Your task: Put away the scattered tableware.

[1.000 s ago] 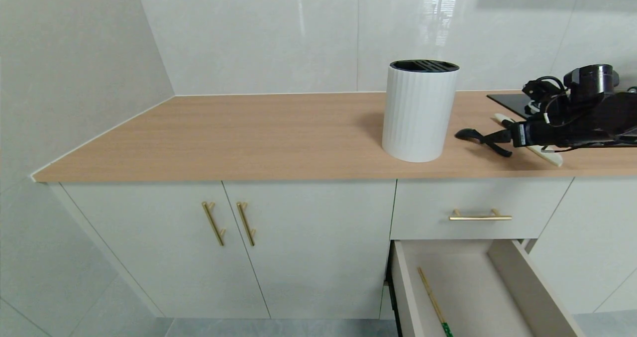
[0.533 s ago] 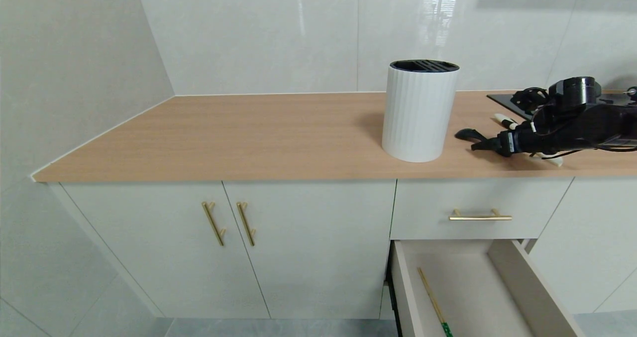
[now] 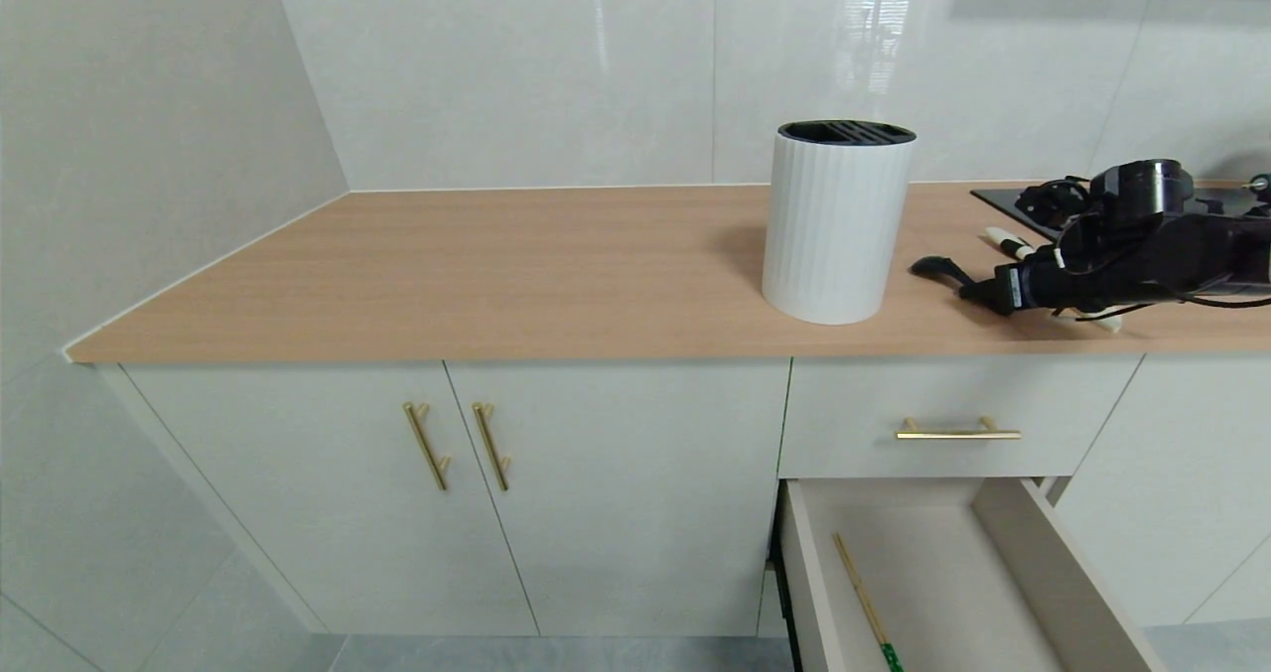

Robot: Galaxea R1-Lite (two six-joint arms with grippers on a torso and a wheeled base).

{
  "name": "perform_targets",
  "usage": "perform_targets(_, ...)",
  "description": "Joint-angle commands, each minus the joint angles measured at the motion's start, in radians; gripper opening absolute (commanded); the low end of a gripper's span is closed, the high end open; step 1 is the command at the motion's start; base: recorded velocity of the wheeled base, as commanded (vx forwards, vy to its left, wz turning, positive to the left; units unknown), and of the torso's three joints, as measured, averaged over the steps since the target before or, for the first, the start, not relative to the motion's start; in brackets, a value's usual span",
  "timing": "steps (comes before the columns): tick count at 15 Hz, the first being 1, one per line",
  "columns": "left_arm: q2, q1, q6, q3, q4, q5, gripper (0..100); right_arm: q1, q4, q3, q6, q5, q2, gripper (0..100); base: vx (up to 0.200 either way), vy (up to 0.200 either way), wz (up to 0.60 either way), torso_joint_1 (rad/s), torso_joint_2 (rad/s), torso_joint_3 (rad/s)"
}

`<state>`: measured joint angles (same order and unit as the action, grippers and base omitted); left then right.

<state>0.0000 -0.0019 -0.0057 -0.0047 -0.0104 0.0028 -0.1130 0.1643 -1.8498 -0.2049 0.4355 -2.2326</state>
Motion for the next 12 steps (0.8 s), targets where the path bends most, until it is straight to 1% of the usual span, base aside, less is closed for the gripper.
perform_targets(1,0.000,0.000,0.000,0.000,0.000,0.000,100,0.001,0.003,0.000,-0.001,0.000,-0.004,0,0.000,0.000,0.00,0.000,0.00,0.000)
perform_targets(5,0.000,0.000,0.000,0.000,0.000,0.000,100,0.003,0.003,0.003,0.004,-0.001,0.021,0,0.000,0.000,0.00,0.000,0.00,0.000)
perform_targets(7,0.000,0.000,0.000,0.000,0.000,0.000,100,-0.005,0.009,0.040,0.044,-0.006,0.119,0,0.000,0.000,0.00,0.000,0.00,0.000)
perform_targets(9,0.000,0.000,0.000,0.000,0.000,0.000,100,-0.017,0.008,0.201,0.137,-0.006,0.310,0,0.000,0.000,0.00,0.000,0.00,0.000)
perform_targets(11,0.000,0.000,0.000,0.000,0.000,0.000,100,-0.017,0.008,0.354,0.190,-0.006,0.479,0,0.000,0.000,0.00,0.000,0.00,0.000)
perform_targets(12,0.000,0.000,0.000,0.000,0.000,0.000,100,-0.017,0.008,0.385,0.202,-0.008,0.507,0,0.000,0.000,0.00,0.000,0.00,0.000)
